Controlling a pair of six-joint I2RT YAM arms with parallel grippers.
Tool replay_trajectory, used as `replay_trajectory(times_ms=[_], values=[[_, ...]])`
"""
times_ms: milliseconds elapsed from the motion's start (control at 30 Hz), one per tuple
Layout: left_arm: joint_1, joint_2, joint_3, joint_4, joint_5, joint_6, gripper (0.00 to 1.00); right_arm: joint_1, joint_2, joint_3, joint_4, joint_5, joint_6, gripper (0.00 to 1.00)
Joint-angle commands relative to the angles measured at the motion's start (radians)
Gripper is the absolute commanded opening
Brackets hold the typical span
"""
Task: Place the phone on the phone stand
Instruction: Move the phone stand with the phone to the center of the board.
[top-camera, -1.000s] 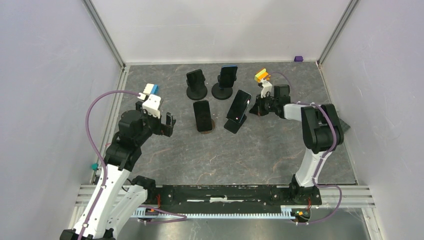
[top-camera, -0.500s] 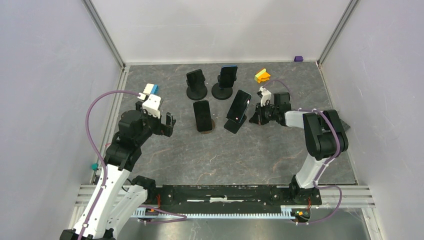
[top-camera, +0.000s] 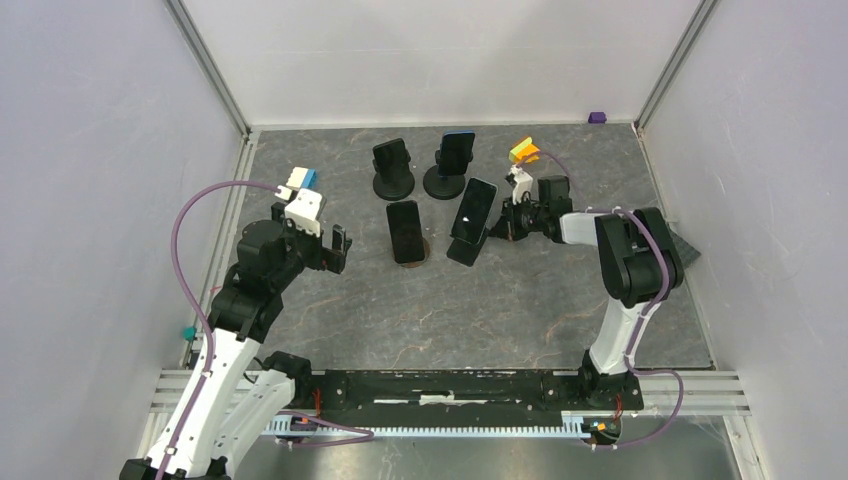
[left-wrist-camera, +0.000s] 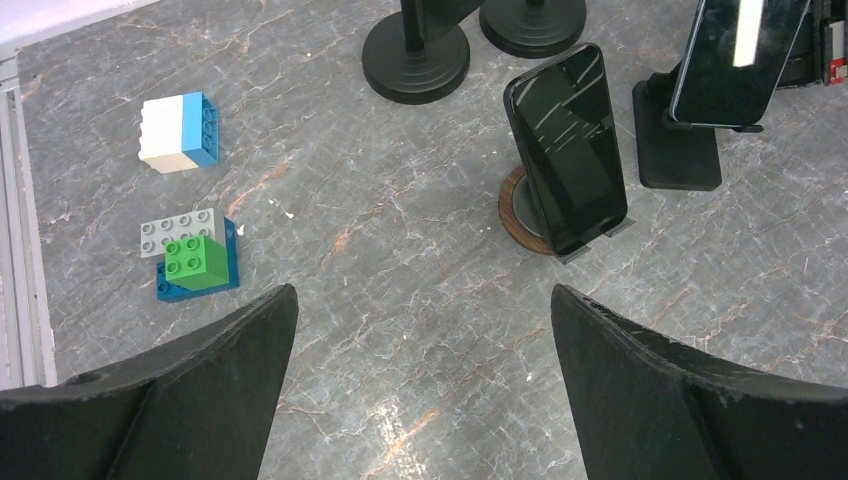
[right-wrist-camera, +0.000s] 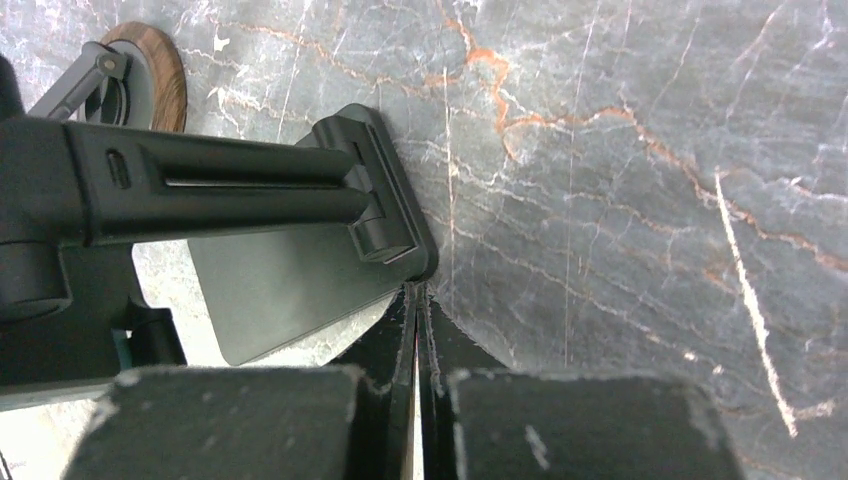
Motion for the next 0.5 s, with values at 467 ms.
replay_trajectory(times_ms=[467], values=[[0.000, 0.007, 0.038, 0.031, 0.016, -0.024, 1.00, 0.046, 0.164, 0.183, -0.054, -0.009, -0.038, 0.01]])
